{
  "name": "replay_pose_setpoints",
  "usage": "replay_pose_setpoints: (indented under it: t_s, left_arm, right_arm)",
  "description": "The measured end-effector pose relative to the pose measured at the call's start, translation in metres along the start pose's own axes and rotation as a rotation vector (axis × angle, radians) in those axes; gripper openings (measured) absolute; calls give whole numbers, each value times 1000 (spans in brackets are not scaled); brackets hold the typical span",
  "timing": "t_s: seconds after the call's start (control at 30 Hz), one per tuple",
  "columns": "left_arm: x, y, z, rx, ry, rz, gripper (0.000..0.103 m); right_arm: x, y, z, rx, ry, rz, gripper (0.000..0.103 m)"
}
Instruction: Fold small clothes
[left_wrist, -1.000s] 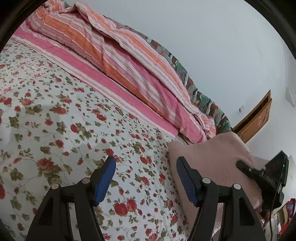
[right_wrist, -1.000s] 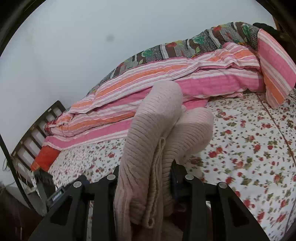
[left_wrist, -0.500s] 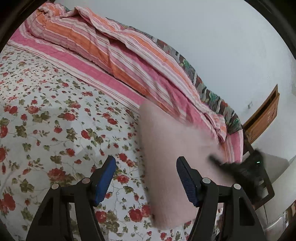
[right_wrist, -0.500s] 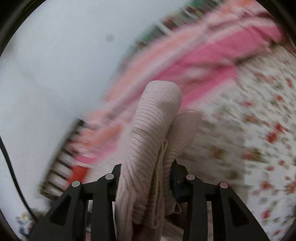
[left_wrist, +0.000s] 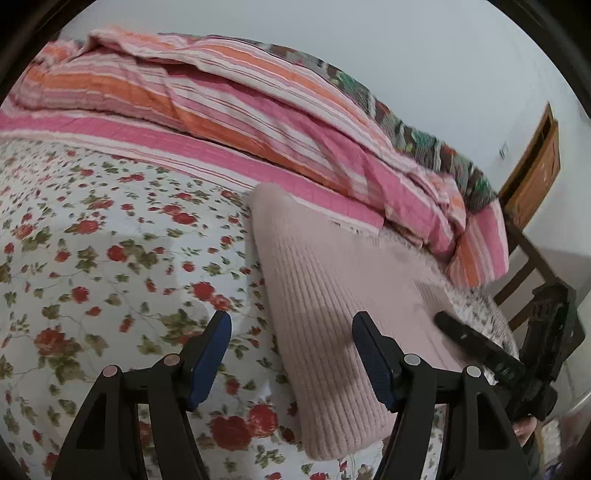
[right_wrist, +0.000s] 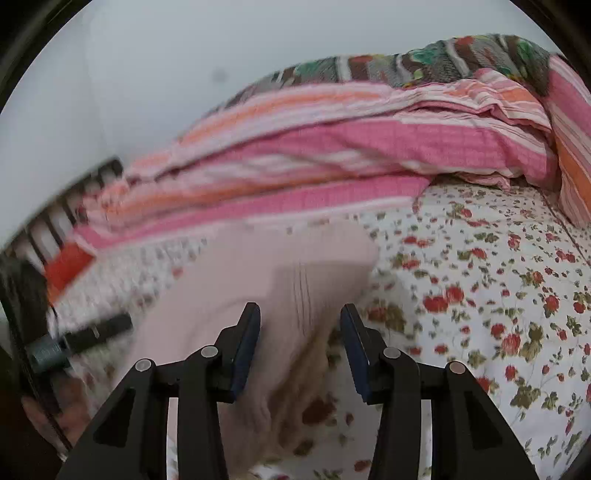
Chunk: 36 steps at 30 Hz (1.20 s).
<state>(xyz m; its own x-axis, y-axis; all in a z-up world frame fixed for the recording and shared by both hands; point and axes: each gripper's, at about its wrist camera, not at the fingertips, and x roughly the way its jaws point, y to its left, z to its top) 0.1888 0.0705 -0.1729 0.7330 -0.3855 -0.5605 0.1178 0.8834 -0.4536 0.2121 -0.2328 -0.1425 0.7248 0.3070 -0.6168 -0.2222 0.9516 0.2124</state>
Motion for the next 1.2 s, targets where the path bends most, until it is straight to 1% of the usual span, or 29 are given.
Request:
replay_pose_setpoints:
  t_s: [0.07,0.17,0.2,0.33,0.43,0.47,0.57,0.63,0.67,0.7,0.77,0.83,0.97,1.07,1.2]
  left_arm:
    - [6,-6,-4,25,13,14,66]
    - [10,-10,-5,45,16,37,70]
    - [10,-10,-4,49,12,42,70]
    - [10,-11,2,39,-8,53,70]
    - [16,-12,11,40,-24,80,70]
    - [19,-13,13,42,-24,89,70]
    - [30,-19,16,56,-14,123,70]
    - [35,-25,16,83,-11,148,70]
    - [38,-28,15,104,-9,168,70]
    - [42,-33,14,132,-9,196,70]
    - [45,-39,12,160,-10,221,70]
    - [46,-41,11,174,-10,239,71]
    - [47,-42,7,176,-7,251,71]
    - [48,-44,5,181,-5,258,71]
    - [48,-45,3,182,-5,266,71]
  right_arm:
    - [7,-4,-11,10,23,-11,45]
    - [2,-11,-10,54,26,18,45]
    - [0,-10,-5,53,27,17,45]
    - [-6,3,16,0,-16,4,46]
    - [-2,12,29,-25,-23,15,46]
    - [1,14,29,-35,-23,5,47]
    - [15,16,22,-74,-6,-56,47]
    - [29,12,12,-86,17,-97,55]
    - [32,8,10,-75,23,-92,58]
    - [34,3,8,-53,25,-77,59]
    - [34,-4,8,-16,34,-55,62]
    - [35,-7,7,-10,36,-48,62]
    - [34,-4,4,-25,28,-67,65]
    - [33,-2,4,-33,27,-80,65]
    - [30,3,0,-47,4,-103,65]
